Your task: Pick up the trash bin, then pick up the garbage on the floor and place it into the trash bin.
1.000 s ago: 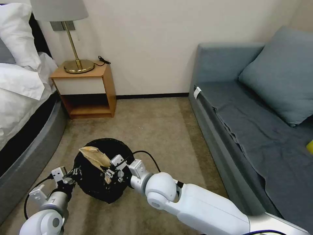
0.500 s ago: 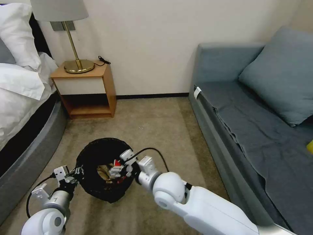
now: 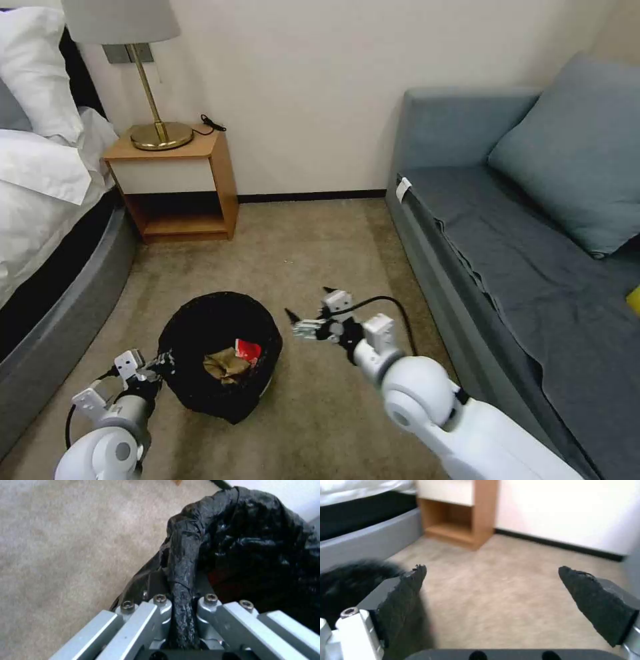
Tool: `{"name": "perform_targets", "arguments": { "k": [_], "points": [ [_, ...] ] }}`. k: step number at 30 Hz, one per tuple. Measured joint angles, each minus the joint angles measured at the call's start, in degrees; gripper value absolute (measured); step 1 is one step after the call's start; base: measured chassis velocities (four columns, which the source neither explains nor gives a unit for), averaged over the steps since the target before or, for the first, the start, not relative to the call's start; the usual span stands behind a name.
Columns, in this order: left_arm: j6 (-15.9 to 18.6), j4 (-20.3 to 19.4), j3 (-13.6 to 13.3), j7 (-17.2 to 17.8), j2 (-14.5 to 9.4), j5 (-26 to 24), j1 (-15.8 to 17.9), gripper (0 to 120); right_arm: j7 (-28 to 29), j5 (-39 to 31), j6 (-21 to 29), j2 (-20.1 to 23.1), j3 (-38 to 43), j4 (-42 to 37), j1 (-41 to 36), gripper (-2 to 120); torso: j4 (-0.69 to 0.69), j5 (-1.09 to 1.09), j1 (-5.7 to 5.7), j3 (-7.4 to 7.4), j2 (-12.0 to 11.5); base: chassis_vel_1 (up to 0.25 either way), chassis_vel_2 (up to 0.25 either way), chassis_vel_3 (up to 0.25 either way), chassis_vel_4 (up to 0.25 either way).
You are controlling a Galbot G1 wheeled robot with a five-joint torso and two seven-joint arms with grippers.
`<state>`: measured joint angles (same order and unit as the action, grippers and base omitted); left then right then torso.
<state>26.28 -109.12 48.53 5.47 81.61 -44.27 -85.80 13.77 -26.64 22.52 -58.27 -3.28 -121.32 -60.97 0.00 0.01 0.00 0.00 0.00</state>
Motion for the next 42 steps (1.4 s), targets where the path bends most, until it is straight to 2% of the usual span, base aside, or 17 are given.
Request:
{"name": "perform_targets", "arguments": {
  "k": [3,8,12,13,17,20,22,24,28,30,33,34,38,39,40,41,42],
  "points": [
    [0.42,0.69,-0.34,0.43,0.06,-0.04,0.50,4,0.38,4.48,-1.40,-0.74,4.91,-2.11,-5.30,100,-0.01,0.00,0.00,0.00,0.00,0.000,0.000,0.000,0.000],
    [0.67,1.19,-0.48,0.45,0.00,0.12,0.67,4,0.26,7.61,-2.64,-1.48,8.15,-3.58,-10.14,100,-0.01,0.00,0.00,0.00,0.00,0.000,0.000,0.000,0.000],
    [1.57,1.24,-0.56,0.40,-0.32,0.14,0.79,20,-0.80,11.53,-4.37,-3.31,12.55,-5.18,-16.01,100,0.00,0.00,0.00,0.00,0.00,0.000,0.000,0.000,0.000],
    [1.57,1.24,-0.56,0.40,-0.32,0.14,0.79,20,-0.80,11.53,-4.37,-3.31,12.55,-5.18,-16.01,100,0.00,0.00,0.00,0.00,0.00,0.000,0.000,0.000,0.000],
    [1.70,1.40,-0.63,0.32,-0.46,0.14,0.57,40,-1.64,13.43,-5.32,-5.66,15.89,-6.92,-19.70,100,0.00,-0.01,0.00,0.00,0.00,0.000,0.000,0.000,0.000],
    [1.54,1.42,-0.63,0.25,-0.51,0.16,0.40,47,-1.83,13.73,-5.53,-6.51,17.10,-7.56,-20.74,100,-0.01,0.00,0.00,0.00,0.00,0.000,0.000,0.000,0.000],
    [0.63,1.14,-0.53,-0.68,-0.56,0.86,-0.22,58,-2.04,13.80,-5.66,-6.85,18.95,-8.60,-22.10,100,0.00,-0.01,0.00,0.00,0.01,0.000,0.000,0.000,0.000],
    [0.24,1.05,-0.51,-0.97,-0.57,1.18,-0.33,60,-2.06,13.80,-5.67,-6.83,19.13,-8.71,-22.24,100,0.00,-0.01,0.00,0.00,0.00,0.000,0.000,0.000,0.000],
    [-4.06,-0.34,-0.31,-3.83,-0.45,5.96,-1.65,79,-2.35,14.04,-5.79,-6.70,21.11,-9.88,-24.17,100,0.00,-0.01,0.00,0.00,0.01,0.000,0.000,0.000,0.000],
    [-4.75,-0.62,-0.26,-4.30,-0.39,6.82,-1.88,83,-2.40,14.14,-5.81,-6.73,21.31,-10.03,-24.46,100,0.00,-0.01,0.00,0.00,0.00,0.000,0.000,0.000,0.000],
    [-10.05,-3.13,0.08,-7.66,0.02,13.95,-4.09,97,-2.67,14.78,-6.01,-7.52,22.51,-10.82,-25.99,100,-0.01,-0.01,-0.01,0.00,0.01,0.000,0.000,0.000,0.000],
    [-10.05,-3.13,0.08,-7.66,0.02,13.95,-4.09,97,-2.67,14.78,-6.01,-7.52,22.51,-10.82,-25.99,100,-0.01,-0.01,-0.01,0.00,0.01,0.000,0.000,0.000,0.000],
    [-13.62,-5.27,0.19,-10.22,0.38,17.06,-6.01,100,-2.69,15.26,-6.15,-8.13,23.05,-11.05,-26.88,100,0.01,0.00,0.00,0.00,0.00,0.000,0.000,0.000,0.000],
    [-15.71,-6.20,0.17,-11.51,0.64,18.65,-6.88,100,-2.64,15.67,-6.27,-8.61,23.30,-11.21,-27.47,100,0.00,-0.01,0.00,0.00,0.01,0.000,0.000,0.000,0.000],
    [-19.93,-7.11,-0.02,-13.49,1.03,21.44,-8.11,100,-2.54,16.89,-6.72,-9.87,23.86,-11.46,-28.56,100,0.00,0.00,0.00,0.00,0.01,0.000,0.000,0.000,0.000],
    [-19.93,-7.11,-0.02,-13.49,1.03,21.44,-8.11,100,-2.54,16.89,-6.72,-9.87,23.86,-11.46,-28.56,100,0.00,0.00,0.00,0.00,0.01,0.000,0.000,0.000,0.000],
    [-21.75,-7.64,-0.26,-13.88,1.22,22.67,-8.71,100,-2.52,17.50,-6.98,-10.52,24.18,-11.61,-29.14,100,0.00,-0.01,0.00,0.00,0.01,0.000,0.000,0.000,0.000]
  ]
}}
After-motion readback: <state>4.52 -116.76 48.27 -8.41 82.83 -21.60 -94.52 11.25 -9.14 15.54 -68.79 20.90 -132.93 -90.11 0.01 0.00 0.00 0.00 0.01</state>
